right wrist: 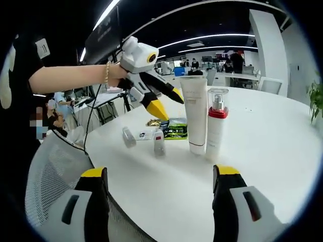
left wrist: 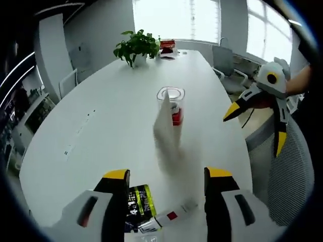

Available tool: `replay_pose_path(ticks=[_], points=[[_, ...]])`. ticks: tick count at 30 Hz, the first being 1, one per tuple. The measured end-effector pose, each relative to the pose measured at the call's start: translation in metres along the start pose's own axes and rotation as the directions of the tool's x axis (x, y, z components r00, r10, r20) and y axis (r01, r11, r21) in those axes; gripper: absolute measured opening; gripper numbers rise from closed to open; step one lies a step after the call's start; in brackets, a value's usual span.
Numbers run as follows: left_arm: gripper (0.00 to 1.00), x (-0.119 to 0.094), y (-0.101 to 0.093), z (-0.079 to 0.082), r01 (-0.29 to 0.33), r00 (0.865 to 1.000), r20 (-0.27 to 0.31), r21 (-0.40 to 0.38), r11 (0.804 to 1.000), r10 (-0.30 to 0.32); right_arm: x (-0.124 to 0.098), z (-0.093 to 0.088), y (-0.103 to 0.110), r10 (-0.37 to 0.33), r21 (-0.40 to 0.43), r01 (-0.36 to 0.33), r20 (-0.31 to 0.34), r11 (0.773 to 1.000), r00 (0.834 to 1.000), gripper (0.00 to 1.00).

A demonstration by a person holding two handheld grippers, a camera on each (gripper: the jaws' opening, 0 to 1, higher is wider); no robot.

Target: Arrange the skincare products in the storage area until every visible bottle or jar stands upright without overlapping.

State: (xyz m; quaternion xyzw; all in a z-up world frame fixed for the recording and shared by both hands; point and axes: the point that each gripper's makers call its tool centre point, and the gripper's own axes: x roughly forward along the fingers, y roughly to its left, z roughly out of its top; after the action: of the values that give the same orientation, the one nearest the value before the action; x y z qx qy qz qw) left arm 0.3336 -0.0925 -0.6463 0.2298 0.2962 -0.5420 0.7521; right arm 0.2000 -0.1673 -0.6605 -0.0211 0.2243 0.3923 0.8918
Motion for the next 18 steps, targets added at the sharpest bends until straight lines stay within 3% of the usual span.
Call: replay_pose_path(ticks=[10, 12, 18], points=[[0.73, -0.031, -0.015, -0.026, -0.044, 0.998, 0.042, -0.139, 0.989, 0.05, -0.003, 0.008, 0.0, -0.004, -0.019, 0.004, 0.009, 1.0, 1.0, 0.85], [0.72, -0.038, -0.02, -0.031, -0.036, 0.997, 0.056, -0.196, 0.98, 0.048, -0.004, 0.011, -0.001, -0.008, -0.023, 0.008, 0.012, 1.0, 1.0, 0.85], [0.83, -0.06, -0.023, -0.046, -0.104, 0.988, 0.084, -0.272, 0.957, 0.131, -0.002, 0.014, -0.003, -0.006, -0.027, 0.007, 0.027, 1.0, 1.0, 0.85]])
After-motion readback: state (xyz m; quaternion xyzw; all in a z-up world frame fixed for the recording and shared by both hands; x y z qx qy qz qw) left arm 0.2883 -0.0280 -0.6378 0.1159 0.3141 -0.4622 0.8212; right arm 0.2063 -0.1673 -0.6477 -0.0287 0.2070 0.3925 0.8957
